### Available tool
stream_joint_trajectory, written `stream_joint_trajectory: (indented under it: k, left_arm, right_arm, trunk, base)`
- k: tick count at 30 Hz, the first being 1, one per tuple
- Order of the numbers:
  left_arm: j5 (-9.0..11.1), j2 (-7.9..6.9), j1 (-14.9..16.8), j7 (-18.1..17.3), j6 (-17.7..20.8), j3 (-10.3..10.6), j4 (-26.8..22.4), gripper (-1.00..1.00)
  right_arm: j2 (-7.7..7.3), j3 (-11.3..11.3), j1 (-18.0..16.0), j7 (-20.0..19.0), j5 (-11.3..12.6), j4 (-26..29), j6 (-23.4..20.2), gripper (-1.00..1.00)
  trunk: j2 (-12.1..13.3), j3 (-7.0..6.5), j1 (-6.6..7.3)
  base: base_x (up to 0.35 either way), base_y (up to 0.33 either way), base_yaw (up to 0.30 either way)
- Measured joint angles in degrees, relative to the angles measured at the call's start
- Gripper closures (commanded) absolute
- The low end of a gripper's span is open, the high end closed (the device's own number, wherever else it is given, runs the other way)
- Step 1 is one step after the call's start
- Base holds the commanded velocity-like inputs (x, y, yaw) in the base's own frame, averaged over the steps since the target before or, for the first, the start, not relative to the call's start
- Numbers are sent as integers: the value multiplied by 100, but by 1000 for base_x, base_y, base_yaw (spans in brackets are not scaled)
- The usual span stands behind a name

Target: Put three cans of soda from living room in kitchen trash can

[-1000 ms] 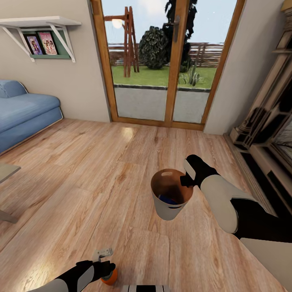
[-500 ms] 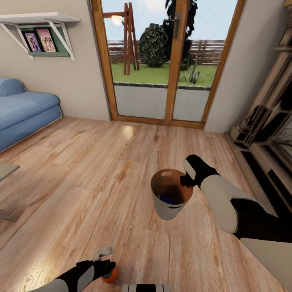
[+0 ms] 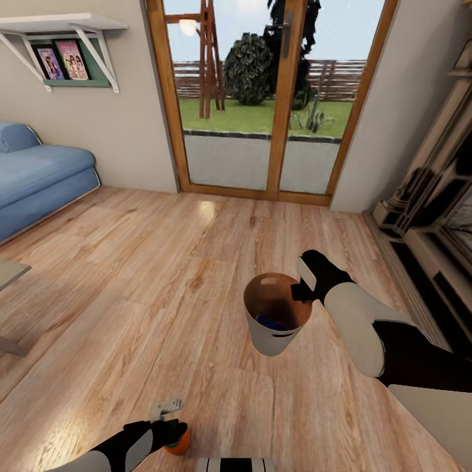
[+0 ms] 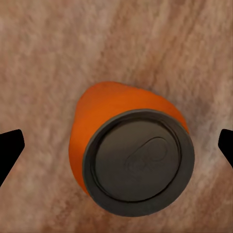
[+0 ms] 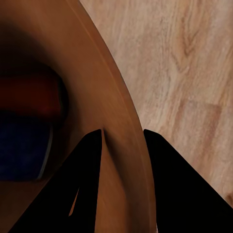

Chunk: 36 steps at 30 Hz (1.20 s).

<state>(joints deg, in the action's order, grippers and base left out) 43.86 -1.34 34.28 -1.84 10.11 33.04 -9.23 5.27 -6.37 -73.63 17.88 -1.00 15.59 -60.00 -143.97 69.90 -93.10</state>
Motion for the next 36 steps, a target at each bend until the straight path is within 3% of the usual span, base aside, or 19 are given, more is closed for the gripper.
stream_joint_trajectory:
  k: [6, 15, 19, 36]
  left_arm:
    - [-1, 2, 0, 0, -6, 1, 0, -100]
    - [-1, 2, 0, 0, -8, 20, 0, -100]
    - [-1, 2, -1, 0, -18, 32, 0, -100]
    - [-10, 10, -1, -9, -165, 40, 0, -100]
  right_arm:
    - [0, -1, 3, 0, 3, 3, 0, 100]
    - [0, -1, 7, -1, 11, 2, 0, 100]
    - [0, 1, 10, 0, -4, 3, 0, 100]
    - [0, 7, 9, 0, 6, 3, 0, 100]
  trunk:
    - [-6, 110, -14]
    - [-7, 111, -13]
    - [-11, 199, -24]
    - [-12, 199, -23]
  base:
    - [0, 0, 0]
    - [0, 0, 0]
    - [0, 0, 0]
    - [0, 0, 0]
